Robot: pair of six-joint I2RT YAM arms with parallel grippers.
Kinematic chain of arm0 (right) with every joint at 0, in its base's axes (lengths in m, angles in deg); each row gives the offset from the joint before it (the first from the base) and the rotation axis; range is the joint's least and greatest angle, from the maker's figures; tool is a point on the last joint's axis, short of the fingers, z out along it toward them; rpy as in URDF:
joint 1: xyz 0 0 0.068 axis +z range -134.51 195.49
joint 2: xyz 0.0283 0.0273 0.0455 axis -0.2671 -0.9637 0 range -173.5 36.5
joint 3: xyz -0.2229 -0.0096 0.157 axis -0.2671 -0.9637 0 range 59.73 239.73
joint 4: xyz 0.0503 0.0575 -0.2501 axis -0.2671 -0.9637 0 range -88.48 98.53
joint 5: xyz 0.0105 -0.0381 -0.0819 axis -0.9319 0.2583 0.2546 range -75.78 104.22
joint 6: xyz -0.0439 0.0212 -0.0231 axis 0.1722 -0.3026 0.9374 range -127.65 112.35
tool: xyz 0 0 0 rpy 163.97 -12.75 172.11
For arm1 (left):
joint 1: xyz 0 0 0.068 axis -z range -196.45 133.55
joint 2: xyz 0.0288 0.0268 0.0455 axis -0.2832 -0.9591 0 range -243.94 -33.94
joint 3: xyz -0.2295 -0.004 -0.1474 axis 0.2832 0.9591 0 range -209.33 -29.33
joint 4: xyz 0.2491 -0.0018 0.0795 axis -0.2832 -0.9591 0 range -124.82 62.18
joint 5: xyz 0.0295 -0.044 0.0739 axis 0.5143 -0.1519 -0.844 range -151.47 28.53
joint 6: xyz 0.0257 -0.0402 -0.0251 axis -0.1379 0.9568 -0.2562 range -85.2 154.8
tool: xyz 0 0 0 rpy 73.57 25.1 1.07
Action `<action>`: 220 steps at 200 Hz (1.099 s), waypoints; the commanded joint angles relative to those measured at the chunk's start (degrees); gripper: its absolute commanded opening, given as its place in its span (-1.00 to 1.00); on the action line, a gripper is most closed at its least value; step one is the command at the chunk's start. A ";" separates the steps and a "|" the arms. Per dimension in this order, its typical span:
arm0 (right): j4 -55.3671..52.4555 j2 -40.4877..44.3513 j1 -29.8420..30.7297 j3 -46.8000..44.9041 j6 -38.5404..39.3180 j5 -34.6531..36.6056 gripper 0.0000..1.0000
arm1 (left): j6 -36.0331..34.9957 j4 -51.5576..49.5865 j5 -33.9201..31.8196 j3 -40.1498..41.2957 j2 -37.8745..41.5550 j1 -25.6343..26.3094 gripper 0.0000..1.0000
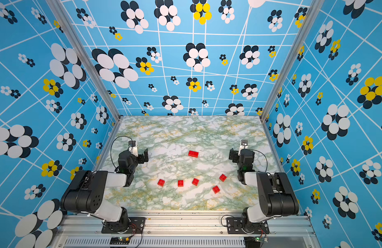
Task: Assemble the letter v with lego
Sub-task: Pick up the lego brick from the center of the board.
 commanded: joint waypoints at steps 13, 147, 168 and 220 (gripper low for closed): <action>0.95 0.06 -0.05 0.18 -0.85 -0.71 0.98 | 0.31 1.02 -0.46 -0.35 -0.03 0.30 0.99; -3.90 2.09 -0.04 2.69 -0.74 -0.31 0.98 | 1.10 -4.64 -1.42 -2.38 2.34 -0.24 0.99; -32.10 7.98 1.31 14.90 -3.67 3.93 0.98 | 2.69 -21.41 -5.25 -9.24 8.83 -0.37 0.99; -78.70 4.79 13.89 38.84 -16.49 8.22 0.95 | 10.80 -51.53 -19.67 -24.32 17.66 10.24 0.99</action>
